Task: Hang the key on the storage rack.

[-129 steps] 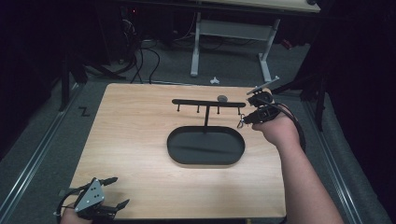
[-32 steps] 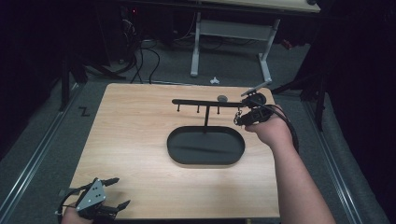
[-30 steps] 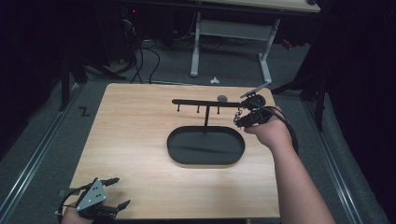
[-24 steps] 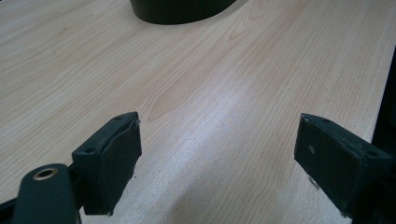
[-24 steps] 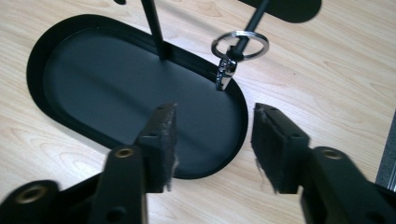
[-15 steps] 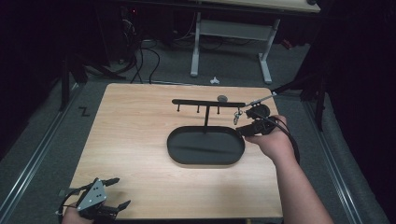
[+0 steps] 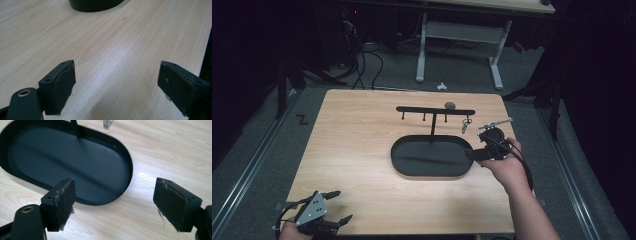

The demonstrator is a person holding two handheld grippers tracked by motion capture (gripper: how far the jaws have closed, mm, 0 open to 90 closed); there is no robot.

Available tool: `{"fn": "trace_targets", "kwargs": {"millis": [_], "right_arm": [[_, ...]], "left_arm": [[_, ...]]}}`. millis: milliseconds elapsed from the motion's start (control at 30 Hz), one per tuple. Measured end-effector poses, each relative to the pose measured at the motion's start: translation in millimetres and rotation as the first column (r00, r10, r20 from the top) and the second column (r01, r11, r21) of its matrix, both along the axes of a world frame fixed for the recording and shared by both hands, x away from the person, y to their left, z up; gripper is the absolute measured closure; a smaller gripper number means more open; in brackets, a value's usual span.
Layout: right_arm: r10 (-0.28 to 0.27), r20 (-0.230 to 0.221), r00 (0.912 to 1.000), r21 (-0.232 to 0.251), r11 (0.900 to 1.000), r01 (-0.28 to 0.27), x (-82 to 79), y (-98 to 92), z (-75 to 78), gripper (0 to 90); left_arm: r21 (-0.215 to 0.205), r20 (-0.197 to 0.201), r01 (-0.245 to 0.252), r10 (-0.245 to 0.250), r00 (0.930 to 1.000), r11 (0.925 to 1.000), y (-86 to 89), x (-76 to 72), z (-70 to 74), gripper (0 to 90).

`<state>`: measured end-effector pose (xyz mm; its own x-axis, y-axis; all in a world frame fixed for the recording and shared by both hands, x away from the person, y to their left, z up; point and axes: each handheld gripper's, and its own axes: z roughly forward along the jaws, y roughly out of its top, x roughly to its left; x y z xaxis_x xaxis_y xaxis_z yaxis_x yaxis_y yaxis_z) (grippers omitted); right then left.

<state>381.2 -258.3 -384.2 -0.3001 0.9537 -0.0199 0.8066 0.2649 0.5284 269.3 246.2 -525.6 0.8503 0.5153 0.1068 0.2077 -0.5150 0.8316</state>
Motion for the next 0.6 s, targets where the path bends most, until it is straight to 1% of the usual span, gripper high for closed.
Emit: {"fn": "trace_targets", "kwargs": {"millis": [67,133,200,300,400,467,533,600], "right_arm": [[0.008,0.015,0.9999,-0.004,1.0,-0.008,-4.8,0.0,-7.6,18.9],[0.02,0.033,0.9993,-0.006,1.0,-0.019,-10.1,1.2,-15.3,21.5],[0.032,0.038,0.9987,-0.021,0.999,-0.031,-14.7,3.1,-23.2,21.5],[0.038,0.061,0.9974,-0.018,0.999,-0.037,-22.4,5.6,-34.9,21.6],[0.053,0.079,0.9955,-0.033,0.998,-0.051,-28.8,7.7,-45.7,21.6],[0.061,0.094,0.9937,-0.031,0.998,-0.058,-33.0,8.7,-54.0,21.6],[0.053,0.109,0.9926,-0.015,0.999,-0.052,-37.8,9.5,-63.0,21.6],[0.055,0.128,0.9902,-0.011,0.998,-0.054,-41.8,10.0,-71.4,21.6]], "left_arm": [[0.002,-0.004,0.002,-0.002,1.0,1.0,-0.4,0.1,-0.1,15.4],[0.003,-0.005,0.003,-0.003,1.0,1.0,-0.7,0.0,-0.3,15.3],[0.007,-0.003,0.004,-0.004,1.0,1.0,-1.1,0.0,-0.5,15.4],[0.007,-0.004,0.004,-0.004,1.0,1.0,-1.5,0.0,-0.7,15.3],[0.008,-0.005,0.004,-0.004,1.0,1.0,-1.7,0.0,-1.0,15.3],[0.009,-0.006,0.006,-0.006,1.0,0.9999,-1.9,0.0,-1.2,15.4],[0.01,-0.006,0.007,-0.007,1.0,0.9999,-2.1,0.0,-1.3,15.3],[0.012,-0.007,0.008,-0.008,0.9999,0.9999,-2.3,0.1,-1.4,15.3]]}}
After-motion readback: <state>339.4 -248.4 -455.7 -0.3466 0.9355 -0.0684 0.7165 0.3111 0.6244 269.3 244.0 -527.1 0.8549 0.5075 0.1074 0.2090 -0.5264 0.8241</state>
